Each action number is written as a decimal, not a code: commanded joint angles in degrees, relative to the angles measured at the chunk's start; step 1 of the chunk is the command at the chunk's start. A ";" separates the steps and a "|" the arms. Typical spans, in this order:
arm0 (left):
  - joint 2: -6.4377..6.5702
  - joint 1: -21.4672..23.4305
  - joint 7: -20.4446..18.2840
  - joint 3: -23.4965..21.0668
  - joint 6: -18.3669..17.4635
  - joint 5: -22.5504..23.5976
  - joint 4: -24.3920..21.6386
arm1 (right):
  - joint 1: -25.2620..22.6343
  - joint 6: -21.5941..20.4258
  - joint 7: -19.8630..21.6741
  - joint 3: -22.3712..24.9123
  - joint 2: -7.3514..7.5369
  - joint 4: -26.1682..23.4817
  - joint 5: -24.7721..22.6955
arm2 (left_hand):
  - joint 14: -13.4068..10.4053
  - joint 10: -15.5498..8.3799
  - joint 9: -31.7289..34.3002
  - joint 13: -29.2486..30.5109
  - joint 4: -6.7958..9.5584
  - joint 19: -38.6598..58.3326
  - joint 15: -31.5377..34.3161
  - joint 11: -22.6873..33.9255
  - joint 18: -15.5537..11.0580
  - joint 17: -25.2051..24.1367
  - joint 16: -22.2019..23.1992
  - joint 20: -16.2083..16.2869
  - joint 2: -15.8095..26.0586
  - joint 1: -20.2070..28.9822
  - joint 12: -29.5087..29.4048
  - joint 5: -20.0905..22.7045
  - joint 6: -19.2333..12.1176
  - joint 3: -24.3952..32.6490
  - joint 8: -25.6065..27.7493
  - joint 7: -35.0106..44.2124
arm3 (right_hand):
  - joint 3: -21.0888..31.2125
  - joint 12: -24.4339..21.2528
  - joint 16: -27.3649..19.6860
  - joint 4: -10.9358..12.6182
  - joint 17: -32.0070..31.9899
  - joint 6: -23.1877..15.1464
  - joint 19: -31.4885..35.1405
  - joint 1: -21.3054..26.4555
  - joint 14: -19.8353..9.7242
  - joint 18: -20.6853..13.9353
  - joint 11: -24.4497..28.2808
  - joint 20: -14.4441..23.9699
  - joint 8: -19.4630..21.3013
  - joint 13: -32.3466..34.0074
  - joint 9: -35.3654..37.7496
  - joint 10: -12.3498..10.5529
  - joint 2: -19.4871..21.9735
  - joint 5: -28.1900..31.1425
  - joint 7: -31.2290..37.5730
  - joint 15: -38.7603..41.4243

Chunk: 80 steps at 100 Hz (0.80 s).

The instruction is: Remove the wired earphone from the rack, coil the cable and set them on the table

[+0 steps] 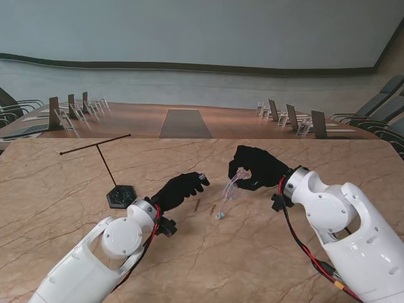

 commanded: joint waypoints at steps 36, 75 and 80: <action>0.05 -0.11 0.85 0.68 -0.26 3.96 1.45 | 0.54 0.06 3.24 -0.61 0.59 -2.03 2.47 | -4.88 -4.72 -2.29 -0.65 0.56 0.21 2.39 3.11 -4.77 -0.50 2.23 1.21 -3.60 12.88 1.62 -3.15 -7.43 -0.06 0.73 -0.55 | -2.22 -2.55 -4.22 -2.72 16.79 -9.41 9.53 8.41 6.33 4.58 10.15 3.03 6.08 23.84 29.80 5.48 6.72 2.03 1.27 13.14; 0.31 -3.73 -1.62 5.09 -0.13 5.20 3.10 | 0.55 -2.74 5.74 -0.75 1.17 -4.17 5.13 | -9.06 -7.57 -5.91 -2.01 -0.24 2.43 6.96 7.83 -8.87 -1.60 7.79 5.68 -4.61 18.08 6.11 -9.70 -8.00 -1.22 0.00 -0.98 | -0.86 -2.70 -4.84 -1.66 13.71 -9.43 7.76 7.51 6.13 3.15 8.13 2.48 5.51 19.59 24.50 5.70 5.46 2.65 1.19 10.61; 0.30 -4.06 -1.98 5.58 -0.11 4.86 3.17 | 0.53 -3.01 6.10 -0.70 1.26 -4.44 5.52 | -8.52 -7.25 -5.31 -1.48 -0.06 3.05 7.60 8.24 -8.44 -1.30 8.37 6.66 -4.89 17.47 6.54 -9.76 -7.89 -1.06 -0.23 -1.35 | -0.80 -2.80 -4.83 -1.74 13.57 -9.44 7.64 7.34 6.07 3.15 7.95 2.41 5.39 19.36 24.20 5.62 5.68 2.51 1.18 10.42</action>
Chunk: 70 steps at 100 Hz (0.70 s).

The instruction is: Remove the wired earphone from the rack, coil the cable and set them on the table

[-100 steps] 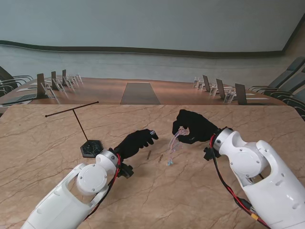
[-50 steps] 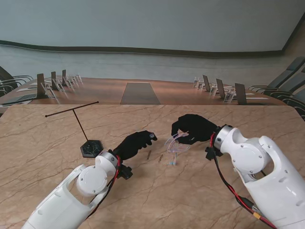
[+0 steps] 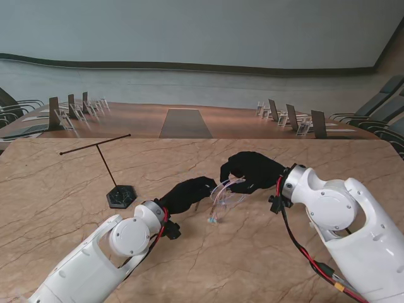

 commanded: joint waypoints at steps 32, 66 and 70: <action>-0.01 -1.43 -2.97 2.69 -0.74 -1.64 -0.41 | 1.08 -0.11 1.20 -2.55 0.09 0.32 2.75 | -0.34 -1.60 -0.70 -0.14 0.21 5.72 2.54 1.15 -2.35 -0.01 2.62 5.62 2.62 -5.75 1.03 -2.56 -3.35 -1.01 -2.52 -3.40 | 4.11 -0.28 0.36 1.62 -3.10 -8.52 -1.29 4.59 2.66 -6.05 1.87 -0.54 2.25 -1.56 -1.56 5.55 3.85 3.09 4.49 0.28; 0.26 -0.31 -3.06 1.91 -1.46 -1.46 -1.17 | 2.74 0.93 1.67 -4.97 0.07 2.60 3.28 | 0.26 -1.29 -0.03 0.03 -0.15 6.72 2.81 0.78 -2.09 0.04 2.53 6.89 3.85 -6.50 0.53 -1.74 -3.82 -1.02 -2.62 -3.45 | 4.22 -0.86 0.12 1.88 -3.05 -8.11 -1.31 4.67 2.93 -5.97 1.73 -0.72 2.34 -1.58 -1.70 5.71 3.88 2.90 4.74 0.09; 0.25 -0.16 -2.90 1.69 -1.61 -1.42 -1.24 | 2.68 1.01 1.60 -5.01 0.06 2.67 3.16 | 0.48 -1.08 0.21 0.20 -0.16 6.72 2.87 0.85 -1.97 0.12 2.52 6.92 3.55 -6.41 0.53 -1.42 -4.00 -1.04 -2.54 -3.26 | 4.27 -1.04 0.03 1.94 -2.97 -7.93 -1.32 4.72 3.04 -5.91 1.67 -0.78 2.30 -1.55 -1.60 5.76 3.66 2.94 4.79 0.03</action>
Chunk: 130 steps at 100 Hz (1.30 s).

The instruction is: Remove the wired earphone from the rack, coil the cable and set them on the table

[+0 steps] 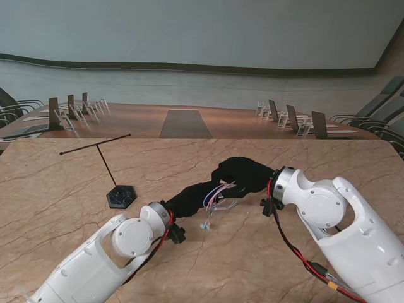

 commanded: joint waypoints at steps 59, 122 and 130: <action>0.34 -0.51 -0.35 0.87 -0.35 2.59 -0.59 | 1.91 0.45 -0.31 -2.89 -0.48 2.62 1.32 | -2.73 -4.01 -0.03 1.49 -0.30 1.03 2.15 5.14 -2.48 0.88 1.67 0.25 -4.12 14.21 2.65 -2.89 -7.75 -0.35 9.86 16.06 | 4.81 -2.04 -0.87 2.13 -2.79 -7.47 -1.66 4.74 3.12 -5.84 1.09 -0.71 1.84 -1.69 -1.58 5.26 3.37 2.99 5.18 -0.68; 0.10 -0.33 2.41 -0.10 0.57 6.29 -0.41 | 1.83 -1.00 1.84 -2.30 0.18 2.11 0.50 | -3.03 -4.28 0.29 1.57 -0.04 1.79 3.38 7.04 -2.20 0.72 2.54 0.11 -4.50 17.38 5.55 2.21 -9.19 -0.66 20.50 19.53 | 6.23 -32.55 -21.25 1.03 -24.05 -6.38 -17.19 4.60 -9.32 -19.32 -14.53 -19.59 -6.73 -36.40 -34.35 -7.36 1.44 4.21 4.97 -17.36; 0.09 -0.19 2.60 -0.20 0.68 6.49 -0.40 | 1.80 -1.98 1.02 -2.13 0.14 2.28 -1.02 | -3.18 -4.31 -0.07 1.18 -0.05 1.50 3.24 6.94 -2.36 0.41 2.52 -0.03 -4.47 17.34 5.59 2.38 -9.45 -0.70 20.83 19.35 | 6.30 -21.75 -14.92 0.01 -23.94 -7.85 -16.74 3.78 -10.17 -20.73 -8.69 -19.35 -9.19 -36.28 -35.01 -7.32 1.23 4.22 4.84 -15.81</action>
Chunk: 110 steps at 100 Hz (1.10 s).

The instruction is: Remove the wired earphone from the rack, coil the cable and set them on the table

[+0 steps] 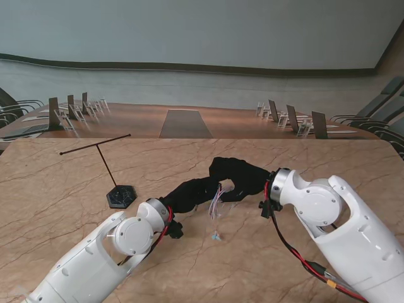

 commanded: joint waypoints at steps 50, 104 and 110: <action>0.18 2.34 0.97 -2.12 0.00 1.87 -0.88 | 0.63 -0.95 1.30 0.50 0.56 -1.43 -6.37 | -2.51 -2.19 -0.64 0.08 -0.14 0.70 1.30 2.38 -1.98 -0.94 1.64 -0.37 -0.53 3.13 2.11 1.22 -3.12 -0.89 3.00 -2.22 | -4.04 37.94 34.57 -3.80 0.79 -12.23 8.86 6.58 3.06 -4.94 8.84 20.75 -3.71 9.25 8.99 4.48 5.68 0.45 2.64 8.39; 0.17 2.80 2.06 -2.67 -0.02 3.38 -1.41 | 0.35 0.18 1.93 0.62 0.64 -2.17 -6.42 | -4.28 -3.02 -3.25 -2.83 0.11 -2.77 0.05 0.07 -3.30 -2.93 1.99 -1.37 -2.23 6.00 11.98 3.10 2.11 -0.60 0.33 -2.51 | -9.48 31.37 27.02 -4.31 20.98 -10.06 16.23 10.86 10.67 9.00 16.39 22.92 2.95 36.76 39.47 8.89 9.99 -1.56 3.22 21.37; 0.34 2.73 1.83 -2.70 0.24 4.25 -1.75 | 0.29 0.29 2.08 0.56 0.66 -2.04 -6.20 | -4.97 -3.37 -3.28 -3.00 0.17 -3.63 -0.25 -0.61 -3.42 -3.05 1.88 -1.72 -2.76 7.36 13.85 2.91 4.18 -0.46 -1.38 -1.75 | -8.83 30.75 26.58 -3.69 21.64 -9.73 16.55 10.75 11.15 9.41 16.59 22.91 4.03 37.68 40.55 9.11 9.85 -1.26 3.45 21.74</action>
